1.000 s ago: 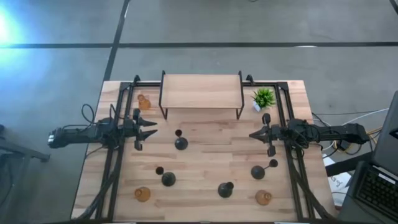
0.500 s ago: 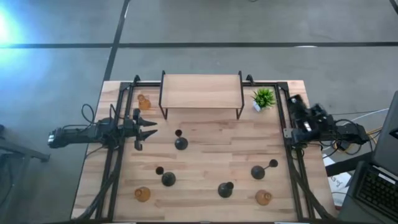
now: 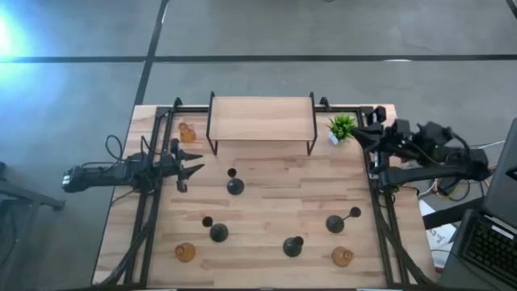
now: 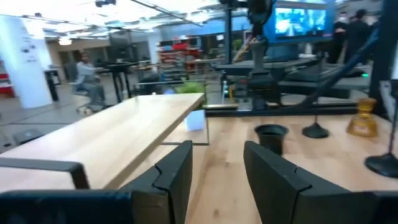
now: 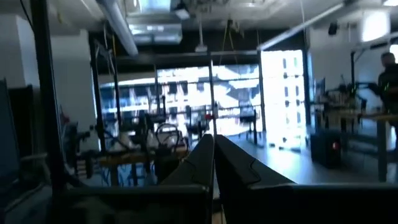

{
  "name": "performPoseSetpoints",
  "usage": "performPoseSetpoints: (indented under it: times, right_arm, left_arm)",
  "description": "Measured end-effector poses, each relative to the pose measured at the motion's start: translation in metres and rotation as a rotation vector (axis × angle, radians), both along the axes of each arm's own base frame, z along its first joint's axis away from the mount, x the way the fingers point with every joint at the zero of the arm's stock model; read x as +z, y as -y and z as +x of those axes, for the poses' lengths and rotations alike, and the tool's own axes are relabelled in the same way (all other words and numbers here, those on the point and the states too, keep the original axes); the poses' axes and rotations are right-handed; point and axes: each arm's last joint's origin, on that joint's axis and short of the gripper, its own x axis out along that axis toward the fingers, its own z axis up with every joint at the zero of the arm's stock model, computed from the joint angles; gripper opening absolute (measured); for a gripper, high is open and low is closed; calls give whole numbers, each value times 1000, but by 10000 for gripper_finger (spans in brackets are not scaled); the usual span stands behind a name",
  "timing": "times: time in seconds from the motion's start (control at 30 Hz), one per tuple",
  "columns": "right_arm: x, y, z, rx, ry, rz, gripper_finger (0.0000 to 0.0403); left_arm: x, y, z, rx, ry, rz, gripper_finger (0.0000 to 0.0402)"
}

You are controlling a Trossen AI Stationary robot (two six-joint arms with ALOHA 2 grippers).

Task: Pick & Place candle stick holders
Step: Put the black candle holder on the shelf

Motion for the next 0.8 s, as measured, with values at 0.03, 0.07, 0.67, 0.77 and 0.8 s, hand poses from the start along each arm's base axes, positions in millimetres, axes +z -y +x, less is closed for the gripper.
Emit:
performPoseSetpoints:
  times: [0.03, 0.07, 0.67, 0.77, 0.8]
  right_arm:
    - [6, 0, 5, 3, -24, 5, 8]
    - [10, 0, 9, 3, -47, 5, 8]
    - [5, -4, 119, 82, -449, -33, 8]
    - [-20, -3, 141, 72, -559, -74, 8]
    - [-30, -3, 148, 70, -587, -74, 8]
  left_arm:
    - [0, 0, 0, 1, 1, -4, 149]
    - [0, 0, 0, 1, 1, -4, 149]
    - [0, -2, -1, 56, 80, -287, 149]
    - [0, -2, -1, 66, 91, -312, 149]
    - [1, -2, -1, 66, 92, -312, 149]
